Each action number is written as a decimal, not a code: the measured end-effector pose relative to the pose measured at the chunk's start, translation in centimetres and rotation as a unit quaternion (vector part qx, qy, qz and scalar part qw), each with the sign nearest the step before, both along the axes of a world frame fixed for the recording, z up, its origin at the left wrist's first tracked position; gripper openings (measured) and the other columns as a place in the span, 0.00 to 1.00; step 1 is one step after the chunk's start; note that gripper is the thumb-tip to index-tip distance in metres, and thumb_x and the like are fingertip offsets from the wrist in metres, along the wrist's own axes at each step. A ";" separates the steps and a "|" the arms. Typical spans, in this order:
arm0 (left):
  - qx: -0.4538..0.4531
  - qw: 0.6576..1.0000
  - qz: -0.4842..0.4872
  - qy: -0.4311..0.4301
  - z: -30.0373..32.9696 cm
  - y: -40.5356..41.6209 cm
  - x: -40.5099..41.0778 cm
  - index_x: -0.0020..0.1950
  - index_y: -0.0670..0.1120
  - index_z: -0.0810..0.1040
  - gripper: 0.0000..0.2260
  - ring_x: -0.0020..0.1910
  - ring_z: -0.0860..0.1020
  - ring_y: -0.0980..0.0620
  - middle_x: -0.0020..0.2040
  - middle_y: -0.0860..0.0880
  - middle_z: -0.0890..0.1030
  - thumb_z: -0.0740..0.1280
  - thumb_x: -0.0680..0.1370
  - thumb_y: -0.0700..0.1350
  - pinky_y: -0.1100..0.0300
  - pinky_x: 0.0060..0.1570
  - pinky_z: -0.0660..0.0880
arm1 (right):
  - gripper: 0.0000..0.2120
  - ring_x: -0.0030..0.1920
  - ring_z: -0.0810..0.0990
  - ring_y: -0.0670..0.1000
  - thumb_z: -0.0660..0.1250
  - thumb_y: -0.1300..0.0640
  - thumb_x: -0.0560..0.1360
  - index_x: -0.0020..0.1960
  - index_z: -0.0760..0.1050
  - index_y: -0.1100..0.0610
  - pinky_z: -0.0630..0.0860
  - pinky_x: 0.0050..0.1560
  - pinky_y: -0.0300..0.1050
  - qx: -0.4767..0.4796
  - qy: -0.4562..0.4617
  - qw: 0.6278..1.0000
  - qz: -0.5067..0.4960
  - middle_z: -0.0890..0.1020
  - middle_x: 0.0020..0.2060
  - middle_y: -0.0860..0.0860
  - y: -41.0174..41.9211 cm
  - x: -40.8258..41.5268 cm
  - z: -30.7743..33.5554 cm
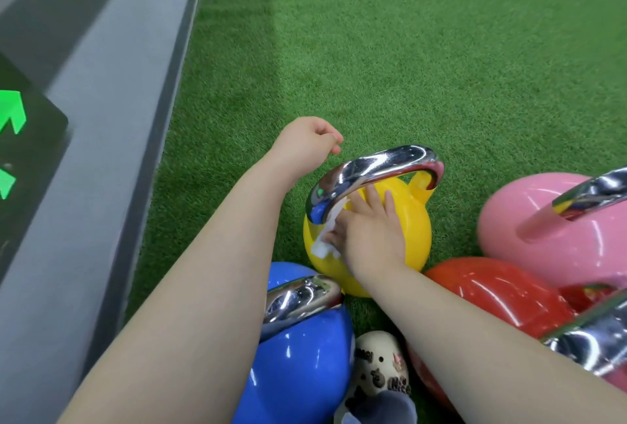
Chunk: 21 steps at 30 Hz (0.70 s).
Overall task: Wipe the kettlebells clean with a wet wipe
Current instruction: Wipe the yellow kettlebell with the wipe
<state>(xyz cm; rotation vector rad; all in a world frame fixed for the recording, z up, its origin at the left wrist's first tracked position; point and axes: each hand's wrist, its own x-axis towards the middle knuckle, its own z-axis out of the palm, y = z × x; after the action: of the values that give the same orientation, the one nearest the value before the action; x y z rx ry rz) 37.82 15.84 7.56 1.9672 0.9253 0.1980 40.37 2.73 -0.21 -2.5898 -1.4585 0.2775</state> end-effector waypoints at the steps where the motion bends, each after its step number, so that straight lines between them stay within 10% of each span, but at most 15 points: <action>1: 0.013 1.000 -0.006 0.025 -0.1 0.1 -0.1 0.44 0.48 0.78 0.10 0.39 0.74 0.53 0.38 0.55 0.79 0.58 0.78 0.40 0.59 0.42 0.72 | 0.16 0.75 0.47 0.56 0.60 0.43 0.76 0.58 0.76 0.49 0.39 0.73 0.54 -0.007 -0.009 1.000 -0.001 0.62 0.72 0.52 0.1 0.2 0.2; 8: 0.043 0.952 -0.131 0.275 -0.6 0.0 -1.0 0.49 0.37 0.78 0.08 0.39 0.71 0.47 0.42 0.41 0.77 0.62 0.74 0.39 0.59 0.38 0.70 | 0.28 0.75 0.47 0.57 0.67 0.38 0.68 0.66 0.69 0.44 0.35 0.71 0.60 -0.107 0.019 0.994 -0.030 0.60 0.73 0.52 2.4 1.1 1.0; 12: 0.050 0.972 -0.069 0.220 -1.0 0.7 -0.5 0.56 0.39 0.78 0.11 0.42 0.77 0.46 0.48 0.42 0.81 0.59 0.78 0.38 0.57 0.45 0.76 | 0.17 0.75 0.48 0.53 0.67 0.38 0.69 0.53 0.79 0.47 0.37 0.73 0.56 -0.030 0.040 0.997 -0.063 0.64 0.70 0.49 1.4 0.4 0.5; 17: 0.054 0.989 -0.009 0.139 -1.2 1.0 -0.3 0.50 0.44 0.78 0.10 0.45 0.79 0.46 0.49 0.46 0.82 0.57 0.79 0.42 0.53 0.52 0.75 | 0.28 0.76 0.48 0.51 0.64 0.32 0.67 0.58 0.78 0.50 0.41 0.74 0.53 0.008 0.122 0.987 -0.101 0.64 0.72 0.49 1.5 -0.2 1.5; 21: 0.034 0.997 0.015 0.069 -0.6 0.9 -0.1 0.48 0.48 0.77 0.11 0.42 0.76 0.49 0.45 0.50 0.80 0.55 0.80 0.41 0.55 0.50 0.74 | 0.11 0.65 0.71 0.56 0.73 0.43 0.64 0.38 0.77 0.48 0.59 0.71 0.56 0.241 0.343 0.873 -0.250 0.80 0.54 0.52 2.7 -2.2 2.6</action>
<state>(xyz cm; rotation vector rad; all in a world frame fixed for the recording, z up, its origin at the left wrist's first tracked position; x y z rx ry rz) 37.69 16.77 6.92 2.0506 1.0491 0.1117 38.22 5.42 2.38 -2.0275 -0.5030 0.5903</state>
